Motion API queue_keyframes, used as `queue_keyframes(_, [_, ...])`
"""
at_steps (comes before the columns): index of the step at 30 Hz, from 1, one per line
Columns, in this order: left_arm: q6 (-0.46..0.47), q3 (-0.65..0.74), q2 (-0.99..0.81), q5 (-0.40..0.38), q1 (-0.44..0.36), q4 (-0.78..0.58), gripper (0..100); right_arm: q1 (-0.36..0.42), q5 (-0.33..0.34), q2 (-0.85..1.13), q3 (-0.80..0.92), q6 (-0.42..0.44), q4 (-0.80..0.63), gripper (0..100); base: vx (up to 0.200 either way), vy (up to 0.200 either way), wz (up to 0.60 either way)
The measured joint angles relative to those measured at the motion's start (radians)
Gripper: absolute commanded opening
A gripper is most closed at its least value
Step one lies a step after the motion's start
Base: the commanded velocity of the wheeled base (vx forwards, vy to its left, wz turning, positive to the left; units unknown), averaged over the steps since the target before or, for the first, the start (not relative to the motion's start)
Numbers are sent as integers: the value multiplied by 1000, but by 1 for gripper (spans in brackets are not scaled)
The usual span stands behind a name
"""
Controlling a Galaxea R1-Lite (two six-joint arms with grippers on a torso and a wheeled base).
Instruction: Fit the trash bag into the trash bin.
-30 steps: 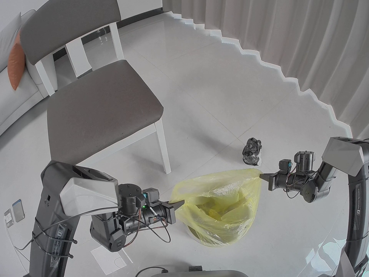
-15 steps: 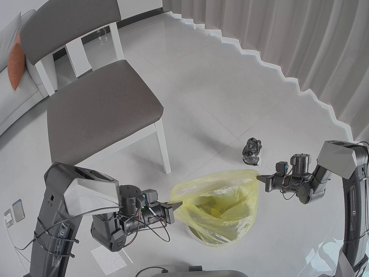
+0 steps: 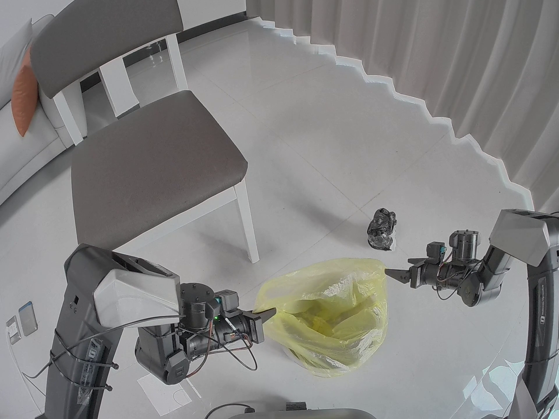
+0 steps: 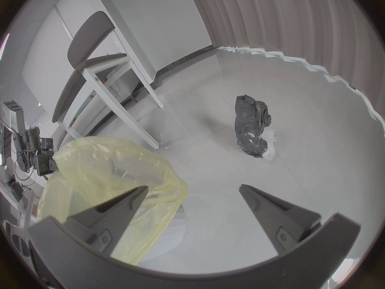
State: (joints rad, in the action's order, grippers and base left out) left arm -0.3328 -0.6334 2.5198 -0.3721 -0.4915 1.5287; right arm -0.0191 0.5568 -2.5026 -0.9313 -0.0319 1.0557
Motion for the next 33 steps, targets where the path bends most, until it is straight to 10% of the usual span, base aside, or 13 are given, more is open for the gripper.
queue_keyframes(19, [0,153,-1,20,-28,-6,0,-27,11,138,156,-4,108,100,0,0,0])
queue_keyframes(33, [-40,-61,0,75,-43,-140,0,-24,12,145,170,-5,132,100,0,0,0])
